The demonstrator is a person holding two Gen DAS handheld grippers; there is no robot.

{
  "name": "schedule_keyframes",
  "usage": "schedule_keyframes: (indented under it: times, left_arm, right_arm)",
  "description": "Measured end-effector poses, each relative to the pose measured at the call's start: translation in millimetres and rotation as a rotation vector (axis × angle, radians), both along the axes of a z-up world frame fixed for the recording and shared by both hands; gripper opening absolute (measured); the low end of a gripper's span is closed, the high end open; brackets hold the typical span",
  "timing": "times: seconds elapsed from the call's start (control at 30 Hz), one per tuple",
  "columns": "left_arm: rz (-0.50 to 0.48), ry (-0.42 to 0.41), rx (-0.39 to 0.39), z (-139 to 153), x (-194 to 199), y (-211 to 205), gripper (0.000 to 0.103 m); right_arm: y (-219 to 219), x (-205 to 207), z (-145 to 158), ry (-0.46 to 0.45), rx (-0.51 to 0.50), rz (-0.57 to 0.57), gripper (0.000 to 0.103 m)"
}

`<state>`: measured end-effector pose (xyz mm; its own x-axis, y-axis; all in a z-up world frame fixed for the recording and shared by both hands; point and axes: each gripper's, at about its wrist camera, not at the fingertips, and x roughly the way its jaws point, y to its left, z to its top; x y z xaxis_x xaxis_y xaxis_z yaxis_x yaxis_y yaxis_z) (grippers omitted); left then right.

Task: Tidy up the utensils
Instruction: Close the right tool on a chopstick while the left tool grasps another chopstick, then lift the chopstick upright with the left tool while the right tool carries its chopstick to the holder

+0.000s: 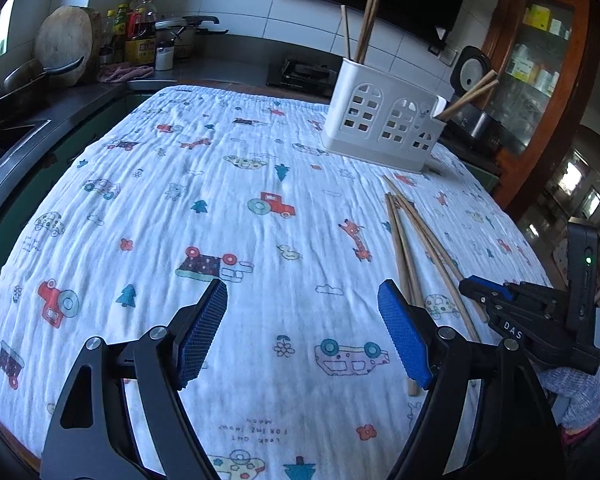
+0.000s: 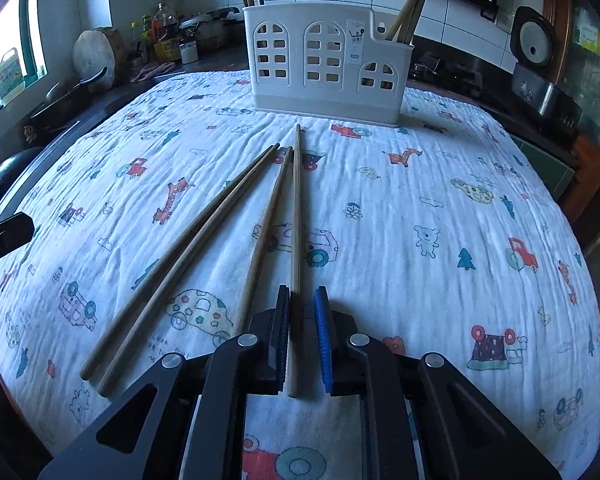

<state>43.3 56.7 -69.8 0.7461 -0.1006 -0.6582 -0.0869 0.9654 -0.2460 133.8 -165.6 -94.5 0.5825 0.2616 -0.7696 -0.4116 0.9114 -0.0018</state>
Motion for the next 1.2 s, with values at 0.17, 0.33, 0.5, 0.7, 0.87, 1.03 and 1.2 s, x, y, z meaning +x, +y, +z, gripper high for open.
schedule_keyframes:
  times: [0.17,0.33,0.5,0.7,0.87,1.03,1.2]
  left_arm:
    - [-0.089,0.015,-0.003,-6.4,0.6,-28.5,0.075]
    - [-0.166,0.042,-0.017,-14.4,6.3,-51.1,0.058]
    - [-0.215,0.066,-0.018,-19.6,13.4,-66.0,0.037]
    - [-0.237,0.096,0.003,-26.2,22.8,-77.6,0.015]
    - [-0.238,0.136,0.02,-33.6,29.7,-83.4,0.013]
    - [-0.235,0.151,0.043,-33.2,31.8,-86.7,0.013]
    - [-0.222,0.156,0.046,-33.5,31.7,-87.5,0.012]
  right_arm:
    - [-7.5,-3.3,-0.4,-0.003,0.011,-0.004,0.007]
    - [-12.6,-5.8,0.2,-0.001,0.027,-0.003,0.007]
    - [-17.7,-6.8,0.3,0.002,0.043,-0.005,0.007]
    - [-22.1,-7.8,-0.5,0.005,0.06,-0.002,0.007]
    - [-25.0,-7.9,-0.8,0.009,0.074,0.002,0.007]
    - [-25.2,-8.1,-1.3,0.01,0.076,0.008,0.007]
    - [-24.4,-9.9,-1.5,0.009,0.073,0.015,0.007]
